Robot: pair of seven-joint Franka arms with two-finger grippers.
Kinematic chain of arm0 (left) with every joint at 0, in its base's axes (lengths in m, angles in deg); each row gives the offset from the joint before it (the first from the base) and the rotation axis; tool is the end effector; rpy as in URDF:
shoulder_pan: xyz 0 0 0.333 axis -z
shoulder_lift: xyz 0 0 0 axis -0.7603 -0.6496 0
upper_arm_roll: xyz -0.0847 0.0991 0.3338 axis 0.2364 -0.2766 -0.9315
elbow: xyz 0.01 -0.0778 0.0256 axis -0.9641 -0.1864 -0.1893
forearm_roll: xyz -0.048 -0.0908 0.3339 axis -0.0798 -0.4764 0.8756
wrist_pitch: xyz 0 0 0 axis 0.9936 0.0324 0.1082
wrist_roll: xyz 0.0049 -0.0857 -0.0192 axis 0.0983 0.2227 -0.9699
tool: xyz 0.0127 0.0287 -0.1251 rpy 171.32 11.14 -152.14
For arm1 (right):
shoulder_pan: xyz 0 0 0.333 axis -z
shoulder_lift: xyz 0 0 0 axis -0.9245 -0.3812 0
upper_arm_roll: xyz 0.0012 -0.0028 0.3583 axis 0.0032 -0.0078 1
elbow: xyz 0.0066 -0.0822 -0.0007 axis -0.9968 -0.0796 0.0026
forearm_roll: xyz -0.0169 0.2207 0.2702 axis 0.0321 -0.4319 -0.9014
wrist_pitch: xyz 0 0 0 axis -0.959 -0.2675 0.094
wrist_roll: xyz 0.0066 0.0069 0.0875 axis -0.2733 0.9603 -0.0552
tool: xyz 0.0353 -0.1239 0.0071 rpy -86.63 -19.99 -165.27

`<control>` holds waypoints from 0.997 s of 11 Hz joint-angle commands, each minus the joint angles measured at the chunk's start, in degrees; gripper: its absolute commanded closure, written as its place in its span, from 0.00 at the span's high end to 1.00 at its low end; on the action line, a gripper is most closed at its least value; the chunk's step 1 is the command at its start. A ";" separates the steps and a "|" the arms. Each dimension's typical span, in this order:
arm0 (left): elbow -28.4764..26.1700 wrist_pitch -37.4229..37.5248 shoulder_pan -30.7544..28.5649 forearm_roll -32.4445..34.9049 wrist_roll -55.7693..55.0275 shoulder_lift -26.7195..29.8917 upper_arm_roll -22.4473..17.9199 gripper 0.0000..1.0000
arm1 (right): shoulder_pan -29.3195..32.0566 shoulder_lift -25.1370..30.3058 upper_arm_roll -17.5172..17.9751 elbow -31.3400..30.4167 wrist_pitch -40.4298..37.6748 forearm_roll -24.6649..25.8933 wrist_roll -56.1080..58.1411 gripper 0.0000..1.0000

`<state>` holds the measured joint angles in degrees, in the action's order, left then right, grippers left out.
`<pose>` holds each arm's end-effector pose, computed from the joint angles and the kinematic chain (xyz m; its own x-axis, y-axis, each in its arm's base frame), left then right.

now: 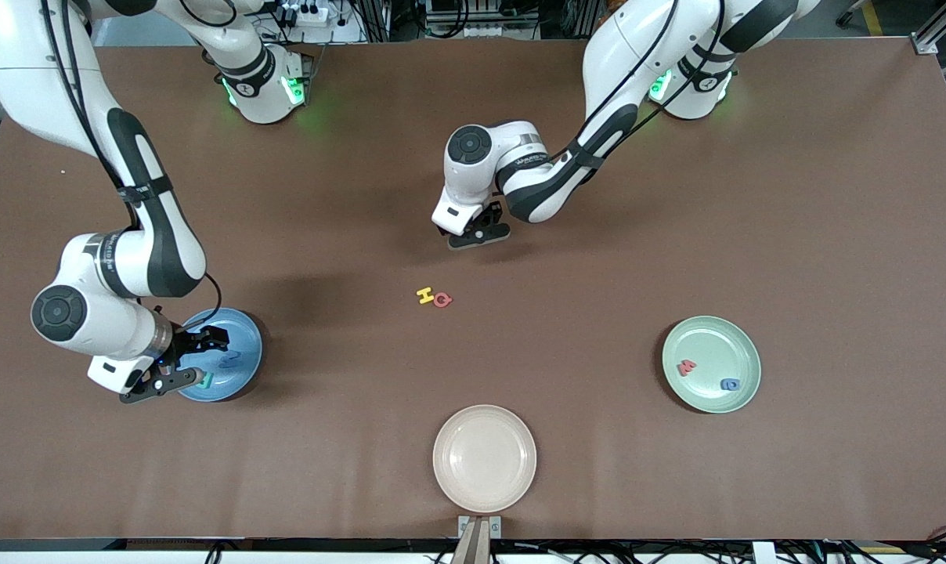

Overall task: Sort uppercase to blue plate, lowercase to green plate
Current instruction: 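Release the W on the blue plate while the left gripper grasps yellow e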

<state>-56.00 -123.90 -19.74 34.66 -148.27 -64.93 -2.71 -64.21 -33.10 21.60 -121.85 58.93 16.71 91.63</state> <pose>0.3831 -0.5324 0.2158 0.9683 0.2444 -0.0517 0.2466 -0.9683 0.0401 0.6646 -0.0057 0.3028 0.9456 0.3222 -0.0447 0.3230 -0.9463 0.0128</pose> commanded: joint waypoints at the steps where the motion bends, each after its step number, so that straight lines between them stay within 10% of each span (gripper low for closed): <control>1: 0.64 0.28 0.75 0.78 -1.71 -0.79 -0.60 0.64 | 1.19 -0.17 1.17 0.37 -0.51 -0.30 0.09 1.00; 11: 0.90 0.28 0.75 0.96 -1.45 -1.06 -1.21 0.47 | 1.02 -0.17 1.17 0.37 -0.51 -0.30 0.09 1.00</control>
<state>-55.86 -123.55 -19.67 34.66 -148.35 -65.22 -2.88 -64.21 -33.10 21.69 -121.85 58.87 16.70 91.63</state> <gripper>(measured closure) 0.467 0.000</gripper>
